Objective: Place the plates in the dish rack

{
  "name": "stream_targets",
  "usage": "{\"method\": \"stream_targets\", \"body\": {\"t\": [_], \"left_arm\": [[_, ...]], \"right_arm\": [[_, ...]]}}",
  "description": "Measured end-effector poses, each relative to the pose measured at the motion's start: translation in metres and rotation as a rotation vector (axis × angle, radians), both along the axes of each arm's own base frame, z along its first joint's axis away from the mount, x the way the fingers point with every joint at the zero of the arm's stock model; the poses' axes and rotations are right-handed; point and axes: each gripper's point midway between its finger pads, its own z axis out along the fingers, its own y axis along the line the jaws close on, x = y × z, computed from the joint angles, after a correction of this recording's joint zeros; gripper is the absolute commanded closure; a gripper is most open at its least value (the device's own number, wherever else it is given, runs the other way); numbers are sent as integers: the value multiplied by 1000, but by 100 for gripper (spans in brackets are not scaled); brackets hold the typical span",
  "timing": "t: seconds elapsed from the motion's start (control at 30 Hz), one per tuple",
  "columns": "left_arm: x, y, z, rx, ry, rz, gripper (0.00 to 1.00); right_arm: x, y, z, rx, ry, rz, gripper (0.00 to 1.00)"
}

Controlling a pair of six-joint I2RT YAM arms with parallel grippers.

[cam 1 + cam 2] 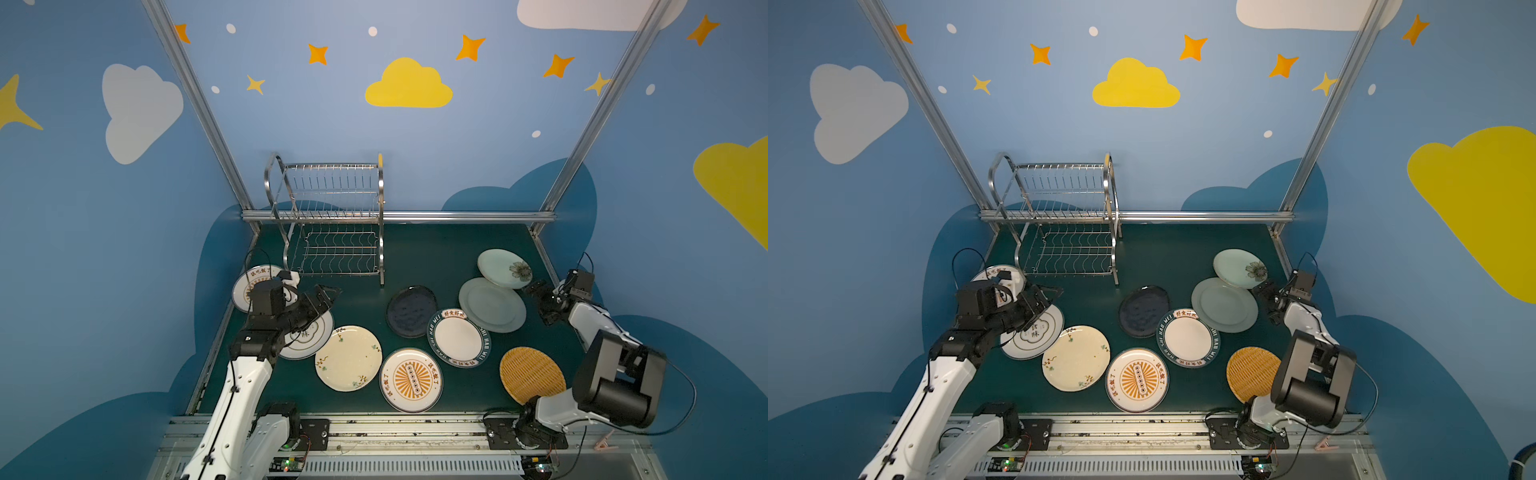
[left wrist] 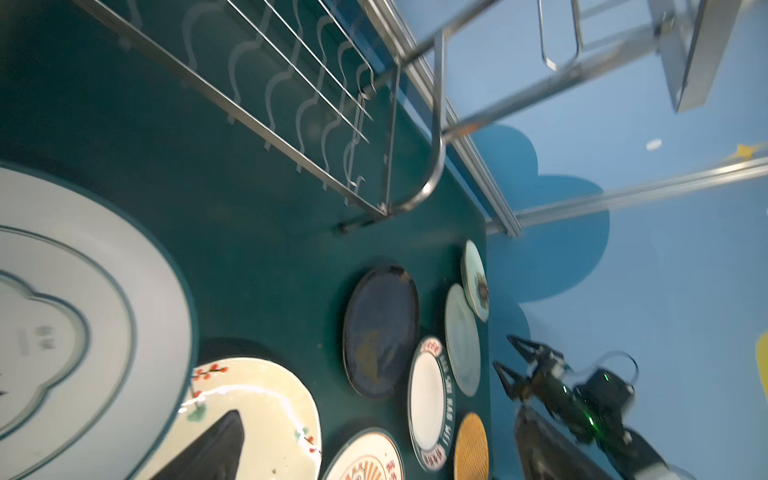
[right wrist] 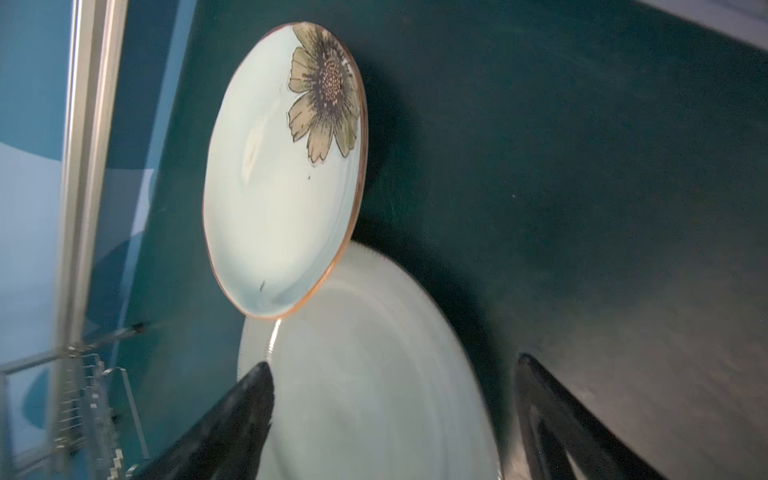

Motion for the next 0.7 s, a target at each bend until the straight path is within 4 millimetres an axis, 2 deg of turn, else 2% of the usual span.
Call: {"method": "stream_targets", "body": {"t": [0.13,0.3,0.5,0.7], "left_arm": [[-3,-36,0,-25,12,-153,0],[-2,-68,9,-23,-10,-279,0],[8,-84,14,-31,-22,-347,0],[8,-88,12,-41,-19,-378,0]], "right_arm": [[31,-16,-3,147,-28,17,16],[32,-15,-21,267,-14,26,15],[41,-6,-29,329,-12,57,20],[56,-1,-39,373,-7,79,24]]}}
